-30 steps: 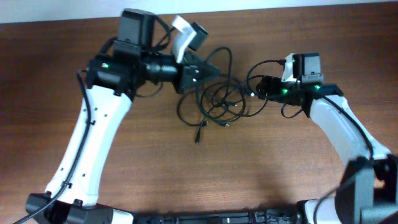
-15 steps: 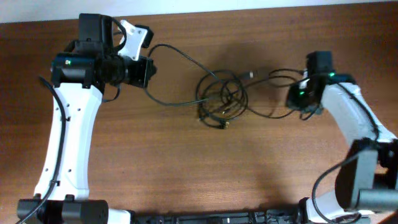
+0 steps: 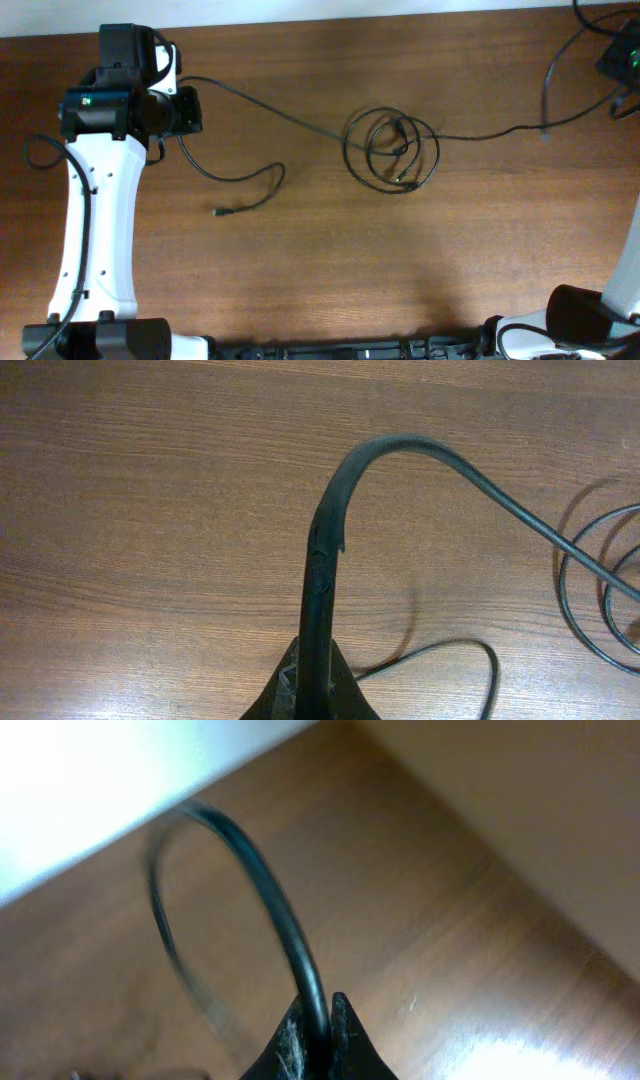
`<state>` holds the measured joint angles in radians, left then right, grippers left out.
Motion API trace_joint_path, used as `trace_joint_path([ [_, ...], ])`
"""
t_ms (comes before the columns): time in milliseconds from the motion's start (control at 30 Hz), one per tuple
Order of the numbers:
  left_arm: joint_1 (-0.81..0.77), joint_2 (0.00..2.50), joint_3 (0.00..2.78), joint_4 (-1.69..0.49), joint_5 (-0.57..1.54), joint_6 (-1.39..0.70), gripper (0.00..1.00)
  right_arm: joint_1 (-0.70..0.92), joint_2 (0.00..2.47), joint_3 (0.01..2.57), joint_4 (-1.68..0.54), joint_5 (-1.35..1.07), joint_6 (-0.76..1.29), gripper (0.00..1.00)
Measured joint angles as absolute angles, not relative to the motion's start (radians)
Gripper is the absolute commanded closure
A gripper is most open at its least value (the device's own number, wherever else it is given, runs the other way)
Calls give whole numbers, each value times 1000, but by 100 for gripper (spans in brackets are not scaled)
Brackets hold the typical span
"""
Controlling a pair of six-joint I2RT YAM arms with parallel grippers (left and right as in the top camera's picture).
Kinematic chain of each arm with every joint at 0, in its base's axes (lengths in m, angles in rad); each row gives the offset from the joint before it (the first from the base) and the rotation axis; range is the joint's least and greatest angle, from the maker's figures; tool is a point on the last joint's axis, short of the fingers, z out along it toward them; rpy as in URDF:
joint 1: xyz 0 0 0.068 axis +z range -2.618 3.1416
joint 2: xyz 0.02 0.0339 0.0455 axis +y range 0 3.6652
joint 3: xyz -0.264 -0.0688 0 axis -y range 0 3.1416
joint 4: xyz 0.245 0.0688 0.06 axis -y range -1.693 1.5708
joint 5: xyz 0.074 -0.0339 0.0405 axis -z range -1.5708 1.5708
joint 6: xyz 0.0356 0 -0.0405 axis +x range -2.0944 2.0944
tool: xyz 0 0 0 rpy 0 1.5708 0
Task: Untangle cables
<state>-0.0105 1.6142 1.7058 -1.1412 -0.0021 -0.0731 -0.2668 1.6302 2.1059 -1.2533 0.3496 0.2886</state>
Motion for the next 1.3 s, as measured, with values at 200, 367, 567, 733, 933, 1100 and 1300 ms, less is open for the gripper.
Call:
trace_joint_path([
  [200,-10,1614,1706,-1141,-9,-73,100,-267,1629,2236,-1222,553,288,96],
  [367,-10,1614,1706,-1140,50,-75,100,-267,1653,2234,-1338,498,289,96],
  [567,-6,1614,1706,-1142,-25,-85,100,-267,1723,2224,-1354,472,289,96],
  [733,160,1614,1706,-1156,-321,-273,100,-290,1722,2224,-1374,666,300,96],
  [933,315,1614,1706,-1101,-20,-306,100,-377,1722,2224,-1357,469,320,96],
  [1100,164,1614,1706,-1017,460,-83,100,-372,1747,2224,-1353,268,231,96],
  [1300,-6,1615,1691,-1032,550,113,100,-373,1842,2224,-1463,264,220,96],
])
